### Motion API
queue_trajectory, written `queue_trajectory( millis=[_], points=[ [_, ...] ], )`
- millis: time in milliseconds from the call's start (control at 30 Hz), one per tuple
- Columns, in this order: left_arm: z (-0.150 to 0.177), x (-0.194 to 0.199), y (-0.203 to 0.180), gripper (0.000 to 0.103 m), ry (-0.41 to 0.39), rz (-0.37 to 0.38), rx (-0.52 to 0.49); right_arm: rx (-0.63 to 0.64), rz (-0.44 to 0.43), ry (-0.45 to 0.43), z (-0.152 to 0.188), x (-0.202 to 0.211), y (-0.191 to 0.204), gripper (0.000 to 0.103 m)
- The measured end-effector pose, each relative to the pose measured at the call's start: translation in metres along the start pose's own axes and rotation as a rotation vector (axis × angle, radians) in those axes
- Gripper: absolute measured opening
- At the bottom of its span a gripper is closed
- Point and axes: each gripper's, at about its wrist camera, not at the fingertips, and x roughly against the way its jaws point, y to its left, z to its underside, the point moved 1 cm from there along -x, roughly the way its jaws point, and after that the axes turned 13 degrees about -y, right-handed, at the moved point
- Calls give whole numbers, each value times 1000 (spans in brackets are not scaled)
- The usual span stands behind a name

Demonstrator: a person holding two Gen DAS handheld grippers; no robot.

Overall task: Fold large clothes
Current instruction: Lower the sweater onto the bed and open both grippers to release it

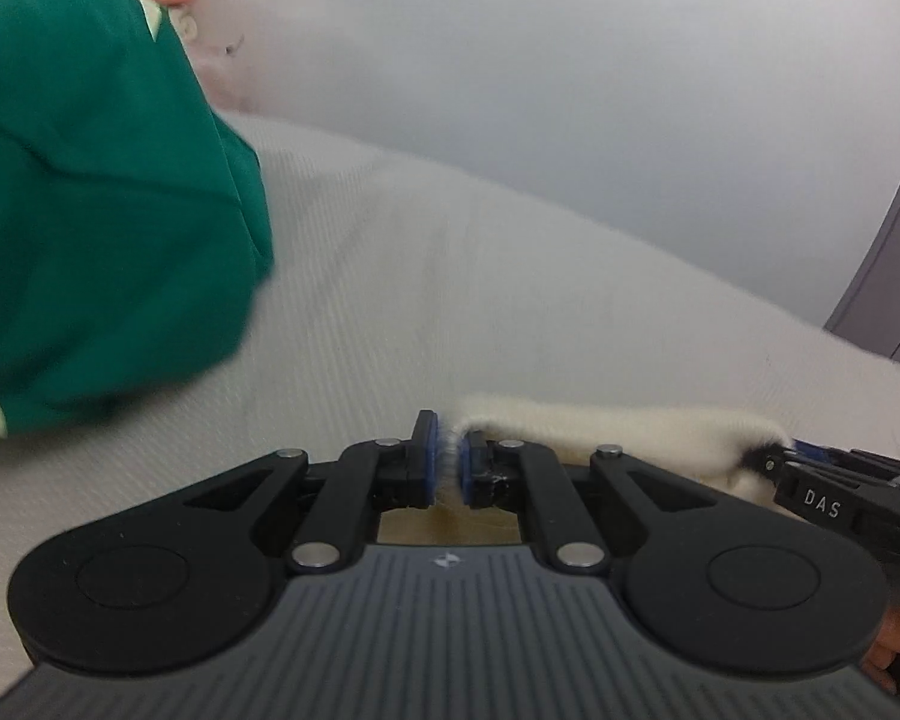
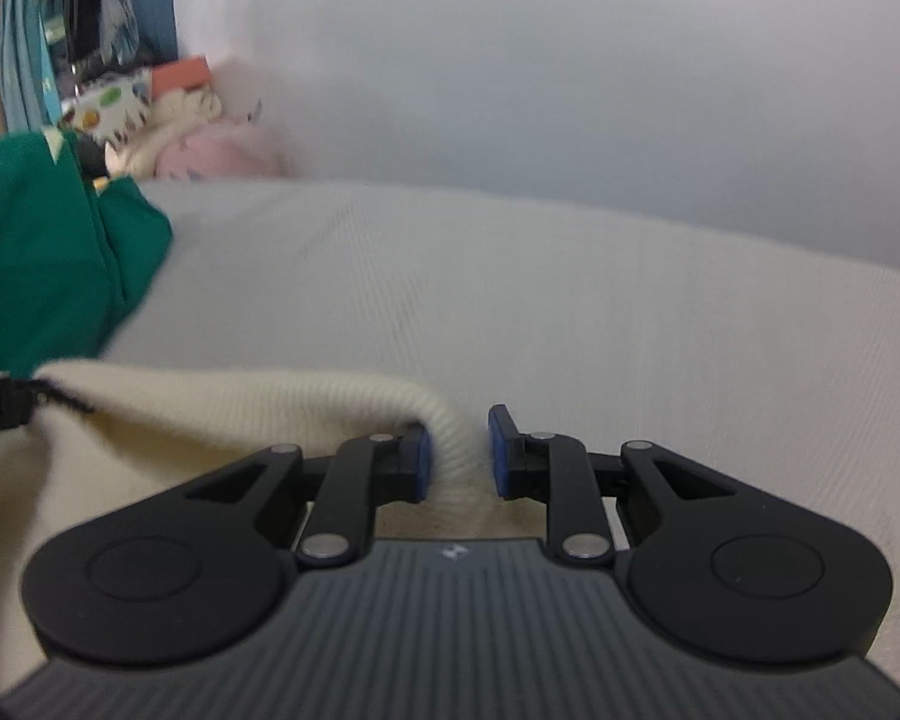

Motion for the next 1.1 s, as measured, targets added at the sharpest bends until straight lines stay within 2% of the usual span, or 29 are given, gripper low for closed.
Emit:
queue_trajectory(
  millis=[100,200,233,267,333,367,400,467,633,733,1100],
  points=[
    [7,-12,-1,10,17,-2,-11,-29,-8,47,11,-9,-1,23],
    [11,-12,-7,11,25,11,-22,-28,-15,50,10,-5,3,24],
    [9,-11,-7,22,36,22,-7,-33,-21,52,9,-2,1,24],
    [-4,-21,0,40,50,42,16,-43,-26,58,9,-1,0,26],
    [-15,-8,6,64,62,76,44,-60,-30,65,9,6,-4,30],
    [-20,3,2,68,55,80,40,-61,-36,66,8,10,-3,38],
    [-23,11,0,69,49,82,24,-58,-37,66,7,14,-4,52],
    [-31,26,-2,69,48,96,6,-67,-38,60,5,27,-5,72],
    [-46,67,-5,69,26,109,-5,-66,-80,36,-6,78,-7,70],
    [-49,108,-10,69,9,110,-9,-62,-95,25,-11,112,-4,70],
    [-28,305,-26,69,-49,99,-49,-56,-180,-54,-29,251,29,70]
  ],
)
